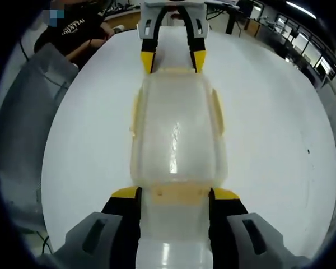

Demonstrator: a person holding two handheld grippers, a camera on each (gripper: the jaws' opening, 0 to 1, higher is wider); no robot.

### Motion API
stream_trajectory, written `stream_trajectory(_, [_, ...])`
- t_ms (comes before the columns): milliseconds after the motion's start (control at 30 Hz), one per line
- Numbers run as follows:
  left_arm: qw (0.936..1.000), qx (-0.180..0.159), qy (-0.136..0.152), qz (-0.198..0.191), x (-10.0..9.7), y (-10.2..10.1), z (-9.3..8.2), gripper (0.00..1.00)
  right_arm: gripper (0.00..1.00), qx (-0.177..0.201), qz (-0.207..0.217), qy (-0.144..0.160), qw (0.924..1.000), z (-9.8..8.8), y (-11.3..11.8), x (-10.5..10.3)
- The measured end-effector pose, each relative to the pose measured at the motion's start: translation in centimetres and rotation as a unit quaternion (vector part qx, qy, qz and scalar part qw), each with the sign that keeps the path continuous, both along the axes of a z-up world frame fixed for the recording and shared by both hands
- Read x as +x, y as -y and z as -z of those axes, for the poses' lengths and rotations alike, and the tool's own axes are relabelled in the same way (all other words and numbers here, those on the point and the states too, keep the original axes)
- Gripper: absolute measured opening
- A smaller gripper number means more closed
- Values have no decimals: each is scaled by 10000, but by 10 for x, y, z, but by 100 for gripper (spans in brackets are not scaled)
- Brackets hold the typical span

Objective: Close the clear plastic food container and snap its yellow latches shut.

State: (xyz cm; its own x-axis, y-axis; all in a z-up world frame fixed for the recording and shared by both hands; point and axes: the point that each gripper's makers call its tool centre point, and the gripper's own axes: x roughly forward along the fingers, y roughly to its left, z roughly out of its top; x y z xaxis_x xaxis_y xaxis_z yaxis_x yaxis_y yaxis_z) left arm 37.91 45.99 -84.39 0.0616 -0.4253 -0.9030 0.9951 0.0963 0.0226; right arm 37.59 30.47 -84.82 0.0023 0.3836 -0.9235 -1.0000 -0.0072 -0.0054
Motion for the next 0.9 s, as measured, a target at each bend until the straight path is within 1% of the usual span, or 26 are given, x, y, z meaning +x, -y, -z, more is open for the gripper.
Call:
stream_trajectory(100, [10000,21,-5,49,-1,0,0,40,43,-41,-63,0,10000,0,1,0])
stream_trajectory(133, [10000,31,-14,90,-1,-1,0,37,42,-52,-138,1,9999,-1,2,-1])
stream_trajectory(167, [10000,42,-21,76,-1,-2,-1,35,38,-61,-196,-5,9998,-1,3,-2])
stream_trajectory(200, [9999,27,-23,101,-2,-1,-1,34,38,-70,-150,28,9999,-1,2,0])
stream_trajectory(433, [9999,71,-20,76,-2,-1,-1,34,38,-129,-115,8,9999,-1,2,-2])
stream_trajectory(567, [9999,140,-19,-9,-2,-1,-1,34,39,-399,-139,16,9991,1,1,-2])
stream_trajectory(733, [9997,236,-23,62,-2,-1,-1,35,39,-682,-171,9,9975,2,1,-2])
stream_trajectory(833, [9996,267,-22,12,-3,-2,-1,34,38,-767,-135,18,9970,2,1,-2])
stream_trajectory(900, [9998,185,-22,1,-3,-3,-1,34,37,-742,-121,29,9972,1,3,-2])
